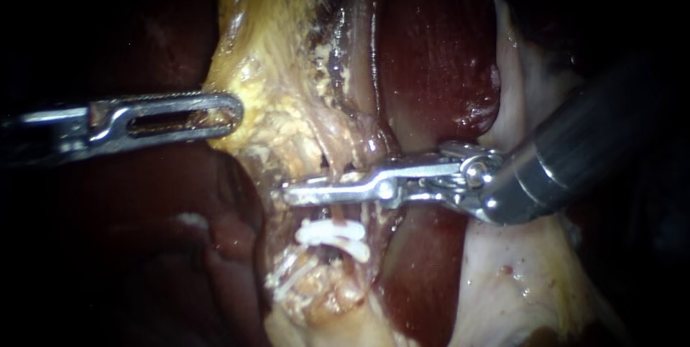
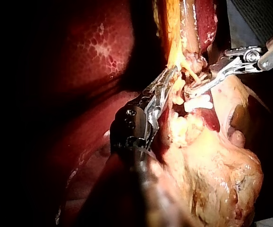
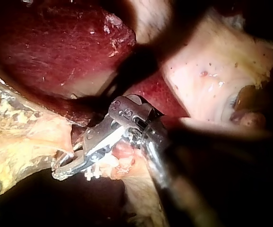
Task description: Clipping third clip right tube
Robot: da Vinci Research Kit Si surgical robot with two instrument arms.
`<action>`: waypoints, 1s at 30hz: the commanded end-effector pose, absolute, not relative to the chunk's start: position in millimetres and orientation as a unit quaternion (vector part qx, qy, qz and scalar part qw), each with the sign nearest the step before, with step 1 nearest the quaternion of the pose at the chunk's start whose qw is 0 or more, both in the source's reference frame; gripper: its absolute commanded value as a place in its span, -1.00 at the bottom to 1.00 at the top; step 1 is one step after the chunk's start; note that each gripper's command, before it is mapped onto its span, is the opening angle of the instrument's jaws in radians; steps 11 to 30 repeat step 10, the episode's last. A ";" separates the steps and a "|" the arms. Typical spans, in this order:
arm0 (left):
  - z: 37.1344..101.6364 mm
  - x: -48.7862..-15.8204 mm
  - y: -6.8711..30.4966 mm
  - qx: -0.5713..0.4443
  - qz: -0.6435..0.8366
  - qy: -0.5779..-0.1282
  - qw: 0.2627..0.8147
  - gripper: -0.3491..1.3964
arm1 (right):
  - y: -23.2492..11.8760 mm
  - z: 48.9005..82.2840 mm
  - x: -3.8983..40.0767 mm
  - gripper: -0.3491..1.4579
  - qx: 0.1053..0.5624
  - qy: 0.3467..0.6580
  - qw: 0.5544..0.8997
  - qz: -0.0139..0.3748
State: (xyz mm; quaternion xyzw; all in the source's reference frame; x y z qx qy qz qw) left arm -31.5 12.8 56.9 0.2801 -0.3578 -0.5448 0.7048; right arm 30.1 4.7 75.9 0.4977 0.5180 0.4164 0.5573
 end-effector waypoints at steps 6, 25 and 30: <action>56.9 -31.5 12.9 0.280 -0.545 -0.358 0.705 -1.00 | 4.5 75.8 30.4 -1.00 0.500 0.518 0.558 0.413; 56.8 -31.5 12.9 0.280 -0.545 -0.358 0.705 -1.00 | 4.6 75.8 30.4 -1.00 0.500 0.518 0.558 0.413; 56.8 -31.5 12.9 0.280 -0.545 -0.358 0.705 -1.00 | 4.6 75.8 30.4 -1.00 0.500 0.518 0.558 0.413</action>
